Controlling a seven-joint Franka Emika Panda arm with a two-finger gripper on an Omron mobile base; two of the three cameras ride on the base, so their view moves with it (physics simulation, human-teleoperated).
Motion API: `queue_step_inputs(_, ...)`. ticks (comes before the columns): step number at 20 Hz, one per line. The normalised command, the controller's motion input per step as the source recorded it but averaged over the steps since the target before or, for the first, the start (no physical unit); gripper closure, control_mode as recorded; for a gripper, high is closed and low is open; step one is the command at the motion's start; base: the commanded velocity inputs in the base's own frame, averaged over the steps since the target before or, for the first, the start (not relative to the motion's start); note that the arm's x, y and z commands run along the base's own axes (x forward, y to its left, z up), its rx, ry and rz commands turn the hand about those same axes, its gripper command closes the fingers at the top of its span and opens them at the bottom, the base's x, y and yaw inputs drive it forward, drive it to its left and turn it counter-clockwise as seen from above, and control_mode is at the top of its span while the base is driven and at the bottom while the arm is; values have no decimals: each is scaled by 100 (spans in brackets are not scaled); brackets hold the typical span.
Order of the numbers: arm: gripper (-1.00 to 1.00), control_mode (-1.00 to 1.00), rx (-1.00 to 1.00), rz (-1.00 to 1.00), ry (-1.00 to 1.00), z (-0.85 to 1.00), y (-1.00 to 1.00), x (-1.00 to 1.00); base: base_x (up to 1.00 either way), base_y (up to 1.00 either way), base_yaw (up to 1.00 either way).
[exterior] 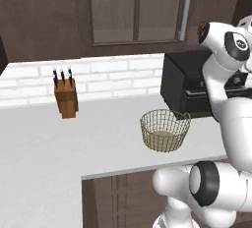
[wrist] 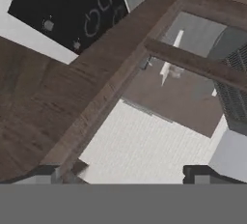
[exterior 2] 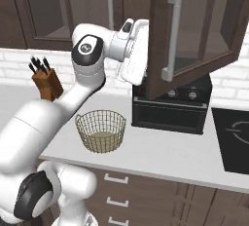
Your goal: Open the cabinet, pick up the bread from the cabinet and place it in the basket. Then move the basket to the dining counter.
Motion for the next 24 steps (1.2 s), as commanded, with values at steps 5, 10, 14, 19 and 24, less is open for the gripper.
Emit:
queue_step_inputs(5, -100, -100, -7, -34, -3, 0, -100, -34, 0, 0, 0)
queue_step_inputs(10, -100, -100, 2, -18, -18, 0, -100, -36, 0, 0, 0)
queue_step_inputs(14, -100, -100, 27, -7, -21, 0, -100, -24, 0, 0, 0)
queue_step_inputs(19, -100, -100, 26, 2, -22, 0, -93, -29, 0, 0, 0)
queue_step_inputs(24, -100, -100, 27, 2, -24, 0, -31, -38, 0, 0, 0)
